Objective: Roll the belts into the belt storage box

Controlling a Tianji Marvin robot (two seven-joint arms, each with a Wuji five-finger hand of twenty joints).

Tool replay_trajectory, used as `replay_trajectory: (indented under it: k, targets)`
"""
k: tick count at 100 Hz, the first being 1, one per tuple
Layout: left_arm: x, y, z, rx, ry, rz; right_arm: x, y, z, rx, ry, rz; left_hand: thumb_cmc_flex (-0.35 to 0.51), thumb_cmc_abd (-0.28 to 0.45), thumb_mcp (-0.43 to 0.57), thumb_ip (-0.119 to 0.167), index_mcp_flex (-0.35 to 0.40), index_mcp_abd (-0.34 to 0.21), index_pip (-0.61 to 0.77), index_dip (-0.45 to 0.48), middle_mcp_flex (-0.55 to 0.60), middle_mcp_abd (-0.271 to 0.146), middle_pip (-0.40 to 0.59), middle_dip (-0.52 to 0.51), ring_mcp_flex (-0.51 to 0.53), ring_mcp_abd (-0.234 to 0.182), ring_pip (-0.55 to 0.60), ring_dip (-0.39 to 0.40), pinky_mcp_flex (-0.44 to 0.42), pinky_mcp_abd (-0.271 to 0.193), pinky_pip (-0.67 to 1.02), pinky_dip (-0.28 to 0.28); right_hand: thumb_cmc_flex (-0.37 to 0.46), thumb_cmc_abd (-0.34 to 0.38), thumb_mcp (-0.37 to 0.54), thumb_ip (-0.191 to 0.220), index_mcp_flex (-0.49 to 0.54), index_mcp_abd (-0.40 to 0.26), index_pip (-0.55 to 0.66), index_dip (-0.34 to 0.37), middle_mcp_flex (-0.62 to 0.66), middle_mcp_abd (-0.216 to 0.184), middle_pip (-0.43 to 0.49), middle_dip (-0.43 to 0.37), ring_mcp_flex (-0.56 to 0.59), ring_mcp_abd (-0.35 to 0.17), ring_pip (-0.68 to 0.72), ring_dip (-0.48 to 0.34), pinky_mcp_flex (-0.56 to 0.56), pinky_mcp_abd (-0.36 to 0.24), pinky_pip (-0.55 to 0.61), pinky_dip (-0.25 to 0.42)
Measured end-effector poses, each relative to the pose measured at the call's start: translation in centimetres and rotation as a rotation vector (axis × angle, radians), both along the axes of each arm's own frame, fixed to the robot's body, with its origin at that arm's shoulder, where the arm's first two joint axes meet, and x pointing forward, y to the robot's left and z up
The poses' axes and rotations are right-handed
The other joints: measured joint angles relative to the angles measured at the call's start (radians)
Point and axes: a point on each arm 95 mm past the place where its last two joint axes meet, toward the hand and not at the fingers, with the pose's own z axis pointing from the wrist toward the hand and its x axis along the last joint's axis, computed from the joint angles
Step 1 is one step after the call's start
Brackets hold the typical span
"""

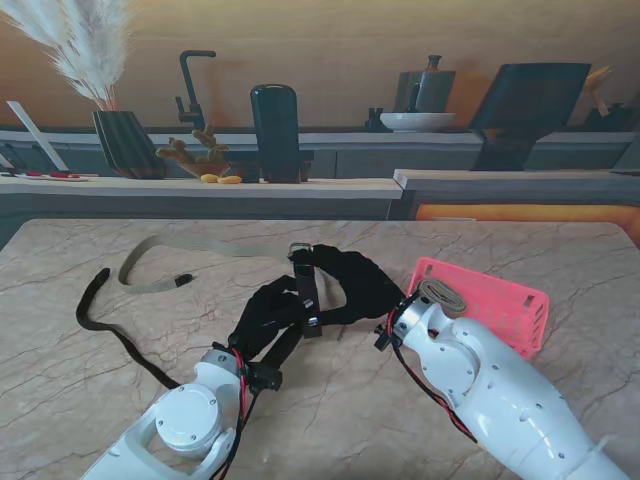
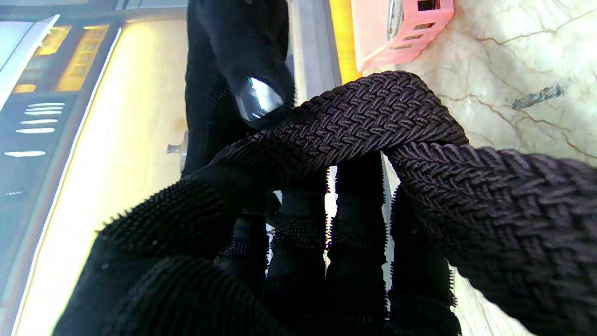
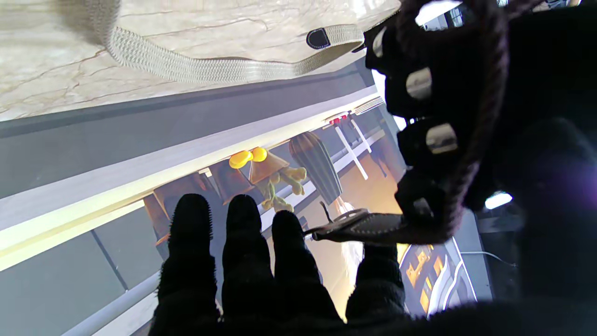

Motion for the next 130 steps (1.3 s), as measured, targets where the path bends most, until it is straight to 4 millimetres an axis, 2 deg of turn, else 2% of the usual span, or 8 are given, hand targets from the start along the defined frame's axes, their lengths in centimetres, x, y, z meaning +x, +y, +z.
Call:
replay_trajectory:
  k: [11, 24, 48, 61, 67, 83, 105, 130]
  targets:
    - [-0.2, -0.1, 0.1, -0.017, 0.008, 0.004, 0.1, 0.2, -0.4, -0.011, -0.014, 0.003, 0.0, 0.01, -0.012, 0.0, 0.0, 0.0, -0.005, 0.0, -0.001, 0.0, -0.002, 0.0, 0.0, 0.0, 0.0, -0.001, 0.0, 0.0, 0.0, 0.0, 0.0, 0.0, -0.008, 0.0, -0.01, -0.015, 0.191, -0.046, 0.065, -0.043, 0.015, 0.019, 0.051, -0.031, 0.014, 0.011, 0.014, 0.0, 0.02, 0.0]
    - [-0.3, -0.1, 0.1, -0.034, 0.015, 0.017, 0.0, 0.3, -0.8, 0.001, -0.012, 0.01, 0.0, 0.01, -0.015, 0.0, 0.006, 0.0, -0.006, 0.0, -0.001, 0.0, -0.002, 0.0, 0.0, 0.0, 0.0, -0.001, 0.0, 0.0, 0.0, 0.0, 0.008, 0.0, -0.017, 0.0, 0.022, 0.005, 0.251, -0.072, 0.133, -0.071, 0.023, 0.023, 0.082, -0.065, 0.017, 0.018, 0.027, 0.0, 0.031, 0.0]
    - [-0.7, 0.3, 0.1, -0.149, 0.076, 0.034, -0.2, 0.6, -1.2, 0.039, -0.026, -0.012, -0.002, 0.01, -0.022, 0.0, 0.017, 0.024, -0.005, -0.002, -0.004, 0.004, -0.01, -0.013, 0.0, 0.0, 0.0, -0.004, -0.001, 0.0, -0.013, 0.0, 0.088, -0.018, -0.065, -0.004, 0.239, 0.036, 0.383, -0.096, 0.336, -0.152, 0.025, 0.023, 0.203, -0.102, 0.042, 0.036, 0.086, 0.0, 0.085, 0.0]
    - [-0.7, 0.3, 0.1, -0.159, 0.089, 0.036, -0.2, 0.9, -1.7, 0.09, 0.005, -0.039, -0.014, 0.013, -0.029, 0.0, 0.017, 0.024, -0.006, -0.002, -0.045, 0.002, -0.012, -0.02, -0.012, 0.0, -0.025, -0.016, -0.008, 0.0, -0.024, 0.0, 0.093, -0.056, 0.068, -0.05, 0.367, -0.007, 0.469, -0.117, 0.507, -0.188, 0.041, 0.034, 0.276, -0.117, 0.079, 0.063, 0.11, 0.0, 0.124, -0.001]
    - [-0.7, 0.3, 0.1, -0.162, 0.094, 0.038, -0.2, 1.1, -1.9, 0.11, 0.022, -0.048, -0.018, 0.022, -0.052, 0.0, 0.018, 0.025, 0.0, -0.002, -0.046, 0.001, -0.013, -0.026, -0.018, 0.0, -0.025, -0.016, -0.009, 0.0, -0.024, 0.0, 0.102, -0.056, 0.081, -0.122, 0.392, -0.023, 0.549, -0.211, 0.557, -0.191, 0.05, 0.034, 0.307, -0.123, 0.09, 0.076, 0.118, 0.001, 0.141, -0.004]
    - [-0.5, 0.4, 0.1, -0.15, 0.09, 0.055, -0.2, 1.4, -2.1, 0.131, 0.04, -0.068, -0.021, 0.03, -0.117, 0.002, 0.018, 0.019, 0.004, 0.002, -0.065, -0.01, -0.013, -0.066, -0.042, -0.001, -0.038, -0.021, -0.019, 0.0, -0.024, 0.0, 0.199, 0.007, -0.024, -0.135, 0.455, -0.027, 0.694, -0.35, 0.667, -0.189, 0.096, 0.048, 0.366, -0.128, 0.137, 0.106, 0.131, 0.013, 0.17, -0.013]
    - [-0.2, 0.1, 0.2, -0.005, 0.013, 0.085, -0.4, 1.4, -2.6, 0.143, 0.076, -0.104, -0.022, 0.032, -0.177, 0.003, 0.012, 0.017, 0.004, 0.002, -0.094, -0.028, -0.009, -0.133, -0.054, 0.003, -0.039, -0.035, -0.033, 0.001, -0.024, 0.0, 0.303, 0.047, -0.086, -0.135, 0.491, 0.035, 0.694, -0.362, 0.705, -0.154, 0.125, 0.069, 0.401, -0.124, 0.178, 0.131, 0.142, 0.024, 0.192, -0.013]
    - [0.4, -0.2, 0.3, 0.099, -0.06, 0.076, -0.8, 1.3, -3.0, 0.182, 0.131, -0.173, -0.049, 0.042, -0.222, 0.003, 0.001, 0.022, -0.011, 0.001, -0.118, -0.034, 0.003, -0.207, -0.054, 0.02, -0.037, -0.045, -0.048, 0.006, -0.022, 0.0, 0.367, 0.084, -0.137, -0.134, 0.493, 0.039, 0.694, -0.338, 0.702, -0.137, 0.141, 0.083, 0.401, -0.105, 0.214, 0.156, 0.142, 0.028, 0.208, -0.013]
